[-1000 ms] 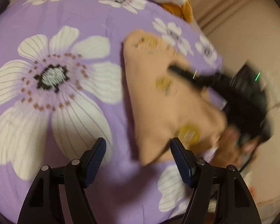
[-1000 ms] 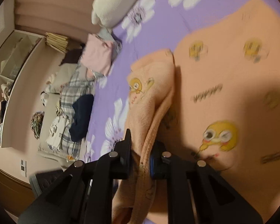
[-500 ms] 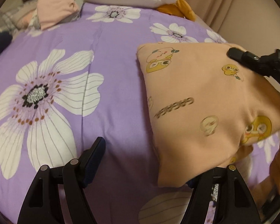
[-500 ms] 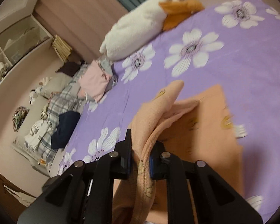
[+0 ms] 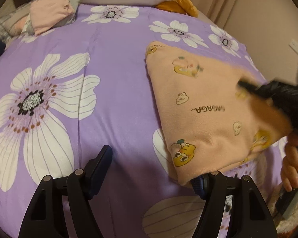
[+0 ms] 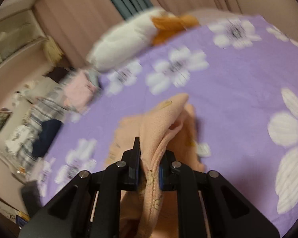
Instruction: Fold small clothes
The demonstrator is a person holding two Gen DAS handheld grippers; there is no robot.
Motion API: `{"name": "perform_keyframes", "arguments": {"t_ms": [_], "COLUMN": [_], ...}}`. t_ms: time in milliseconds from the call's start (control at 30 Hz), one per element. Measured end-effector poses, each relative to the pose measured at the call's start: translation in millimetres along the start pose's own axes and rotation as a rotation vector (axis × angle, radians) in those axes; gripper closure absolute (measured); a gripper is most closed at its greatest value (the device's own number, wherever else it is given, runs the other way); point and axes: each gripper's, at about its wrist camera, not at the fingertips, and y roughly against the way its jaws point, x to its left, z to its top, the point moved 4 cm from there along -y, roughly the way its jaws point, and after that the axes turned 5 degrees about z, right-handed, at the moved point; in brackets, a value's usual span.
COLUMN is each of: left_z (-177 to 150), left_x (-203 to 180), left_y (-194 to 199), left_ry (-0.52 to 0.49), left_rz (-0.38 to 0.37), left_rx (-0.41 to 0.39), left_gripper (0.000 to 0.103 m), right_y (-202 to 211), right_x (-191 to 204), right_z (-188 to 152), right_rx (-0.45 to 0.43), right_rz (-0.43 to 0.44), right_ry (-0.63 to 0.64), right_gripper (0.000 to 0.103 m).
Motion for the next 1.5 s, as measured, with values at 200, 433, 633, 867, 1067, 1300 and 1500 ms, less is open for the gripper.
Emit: {"name": "perform_keyframes", "arguments": {"t_ms": [200, 433, 633, 867, 1067, 1300, 1500], "left_z": [-1, 3, 23, 37, 12, -8, -15], "left_x": [2, 17, 11, -28, -39, -26, -19], "left_y": [4, 27, 64, 19, 12, 9, 22], "left_ry": [-0.004, 0.115, 0.096, 0.06, -0.091, -0.083, -0.091], "left_rz": [-0.022, -0.217, -0.285, -0.387, -0.289, -0.228, -0.219], "left_rx": [0.024, 0.134, -0.013, 0.004, -0.027, -0.023, -0.042], "left_gripper": [0.032, 0.039, 0.039, 0.045, 0.046, 0.049, 0.068], "right_y": [8, 8, 53, 66, 17, 29, 36], "right_x": [-20, -28, -26, 10, 5, -21, -19], "right_z": [3, -6, -5, -21, -60, -76, -88], "right_rx": [-0.018, 0.046, -0.06, -0.075, 0.114, 0.125, 0.097], "right_rz": [0.011, -0.041, -0.105, 0.061, -0.042, -0.008, -0.025], "right_ry": [-0.064, -0.028, 0.053, 0.156, 0.27, 0.18, 0.176], "right_gripper": [0.088, 0.081, 0.077, 0.083, 0.094, 0.097, 0.096]}}
